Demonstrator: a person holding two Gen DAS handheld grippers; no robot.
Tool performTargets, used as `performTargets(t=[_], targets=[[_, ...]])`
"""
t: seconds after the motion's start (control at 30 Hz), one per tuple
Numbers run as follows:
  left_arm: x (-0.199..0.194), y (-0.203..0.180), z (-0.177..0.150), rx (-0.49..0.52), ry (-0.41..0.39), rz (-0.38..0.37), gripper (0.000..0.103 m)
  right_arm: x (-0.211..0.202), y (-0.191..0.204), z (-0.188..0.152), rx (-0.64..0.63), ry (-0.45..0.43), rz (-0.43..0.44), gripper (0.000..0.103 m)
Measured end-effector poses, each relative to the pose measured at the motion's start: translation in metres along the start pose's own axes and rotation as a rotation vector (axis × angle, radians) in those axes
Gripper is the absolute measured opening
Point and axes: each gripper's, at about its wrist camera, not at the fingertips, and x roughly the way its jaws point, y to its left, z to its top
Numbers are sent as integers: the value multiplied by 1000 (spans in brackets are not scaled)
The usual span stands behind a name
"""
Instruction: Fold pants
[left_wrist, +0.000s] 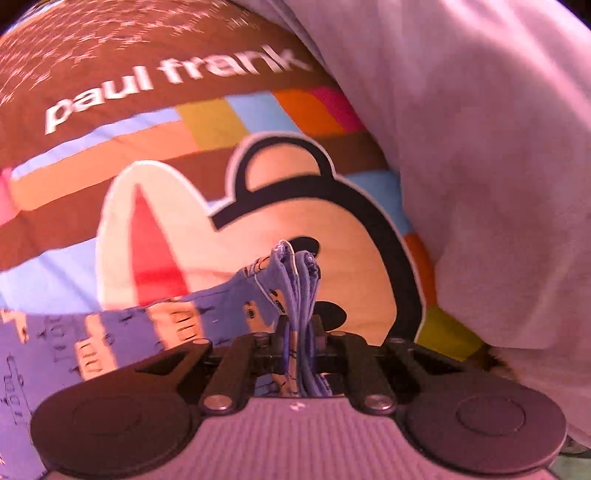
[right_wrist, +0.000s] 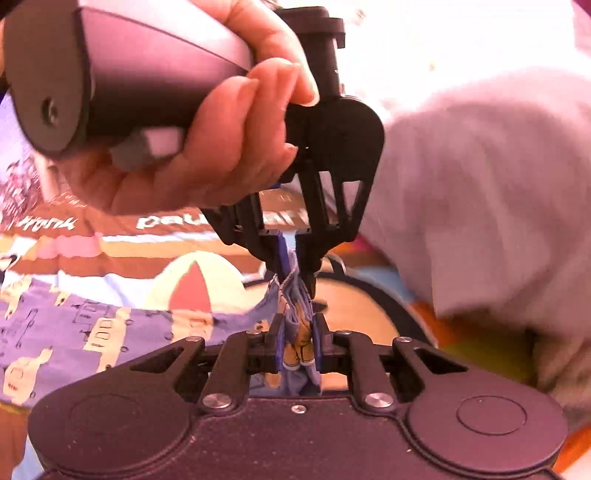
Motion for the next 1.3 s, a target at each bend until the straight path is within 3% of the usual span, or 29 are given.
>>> performTargets(t=[0.3,0.43,0.63,0.8,0.97,1.17,1.3], targets=[[-80,123,-50,-21,-110,-99,10,-49,73,30,-117,-56,145,16],[-80,185,-75,-69,-134,-127,10,-59,116,28,-181,-33,233,16],[-49,256,-111,-138,-162,-178,10,-56,174,6,-295,59,338,16],[-20,281,-137,-133,-243,-216,10,-35,200,-14,-325,148,365,16],[-9,297,-158,-151,-337,-274,11,-35,210,-27,-390,167,353,17],[5,326,-169,-265,-358,-416,14,-34,226,-37,-490,163,312,19],[3,326,-168,-263,-370,-416,13,-33,234,-44,-561,145,276,19]])
